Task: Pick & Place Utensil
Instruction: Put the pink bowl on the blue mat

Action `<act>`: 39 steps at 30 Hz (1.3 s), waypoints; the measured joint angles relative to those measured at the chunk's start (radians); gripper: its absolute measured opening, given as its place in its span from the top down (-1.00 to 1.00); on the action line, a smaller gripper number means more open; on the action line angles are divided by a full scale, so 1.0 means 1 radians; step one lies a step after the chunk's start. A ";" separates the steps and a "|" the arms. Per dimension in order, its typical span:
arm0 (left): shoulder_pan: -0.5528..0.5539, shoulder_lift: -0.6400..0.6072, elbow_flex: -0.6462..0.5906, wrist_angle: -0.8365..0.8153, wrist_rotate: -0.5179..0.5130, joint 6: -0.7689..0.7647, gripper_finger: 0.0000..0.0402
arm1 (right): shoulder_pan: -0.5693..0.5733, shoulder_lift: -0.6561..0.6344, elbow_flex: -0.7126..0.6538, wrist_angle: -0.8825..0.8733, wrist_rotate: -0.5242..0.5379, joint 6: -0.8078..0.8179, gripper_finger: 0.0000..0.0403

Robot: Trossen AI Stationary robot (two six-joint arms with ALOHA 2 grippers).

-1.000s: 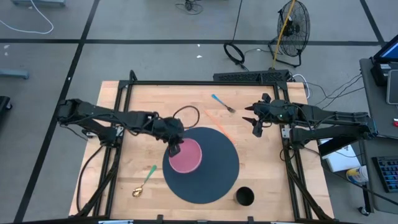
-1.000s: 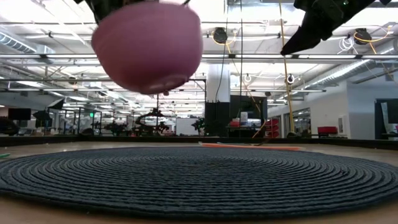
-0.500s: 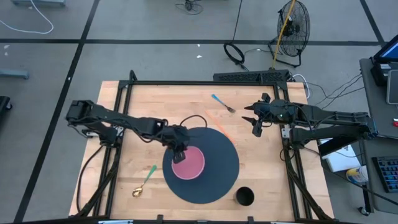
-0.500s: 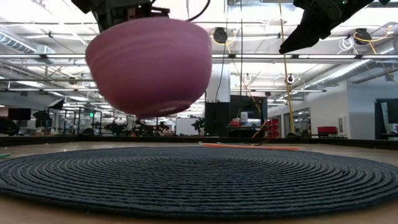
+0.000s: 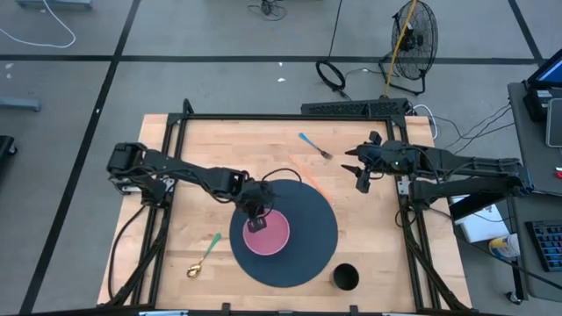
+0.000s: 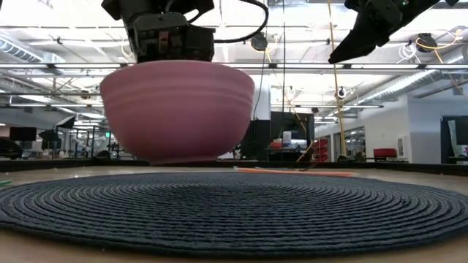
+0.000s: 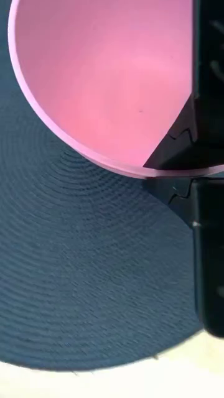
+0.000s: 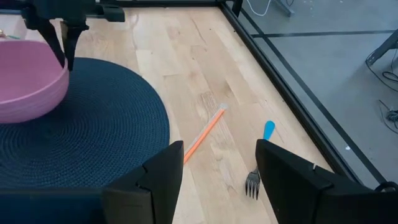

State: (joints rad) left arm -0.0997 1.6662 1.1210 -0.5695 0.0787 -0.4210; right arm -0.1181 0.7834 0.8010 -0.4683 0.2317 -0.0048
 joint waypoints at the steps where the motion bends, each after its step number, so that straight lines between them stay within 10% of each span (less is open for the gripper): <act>1: 0.001 0.002 0.001 -0.002 -0.001 0.000 0.98 | 0.000 0.000 -0.004 0.003 0.000 0.000 0.01; 39: 0.001 0.060 0.001 -0.010 0.000 -0.006 0.89 | 0.000 -0.049 -0.122 0.098 -0.001 -0.002 0.01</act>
State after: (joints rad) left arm -0.0989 1.7260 1.1225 -0.5799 0.0788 -0.4274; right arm -0.1177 0.7341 0.6792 -0.3706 0.2307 -0.0071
